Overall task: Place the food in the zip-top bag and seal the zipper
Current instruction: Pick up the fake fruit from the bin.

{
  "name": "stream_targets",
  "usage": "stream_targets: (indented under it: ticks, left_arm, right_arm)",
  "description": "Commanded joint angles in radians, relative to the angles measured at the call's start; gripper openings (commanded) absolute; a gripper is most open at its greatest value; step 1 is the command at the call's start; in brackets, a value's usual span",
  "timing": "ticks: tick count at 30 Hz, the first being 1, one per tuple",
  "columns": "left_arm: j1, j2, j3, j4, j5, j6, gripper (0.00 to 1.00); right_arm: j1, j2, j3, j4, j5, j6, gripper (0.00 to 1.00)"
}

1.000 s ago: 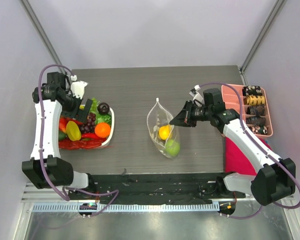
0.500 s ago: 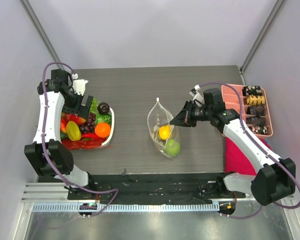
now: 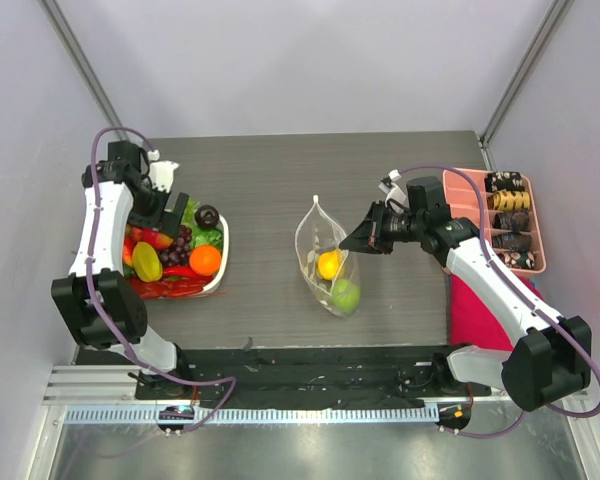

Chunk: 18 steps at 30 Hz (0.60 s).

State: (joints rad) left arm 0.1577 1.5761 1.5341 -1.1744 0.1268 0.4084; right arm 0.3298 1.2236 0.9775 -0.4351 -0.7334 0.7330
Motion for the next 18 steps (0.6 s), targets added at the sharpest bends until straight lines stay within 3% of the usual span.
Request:
stream_targets:
  ticks: [1,13,18]
  left_arm:
    - [0.006,0.009,-0.018,0.051,-0.004,0.0,1.0]
    - [0.006,0.027,-0.029,0.082,-0.029,-0.003,0.99]
    - [0.006,-0.019,0.008,0.032,-0.021,-0.003,0.92]
  right_arm:
    - [0.002,-0.009,0.01,0.021,0.003,-0.023,0.01]
    - [0.0,-0.009,0.009,0.019,0.003,-0.024,0.01]
    - [0.0,-0.007,0.01,0.019,0.003,-0.026,0.01]
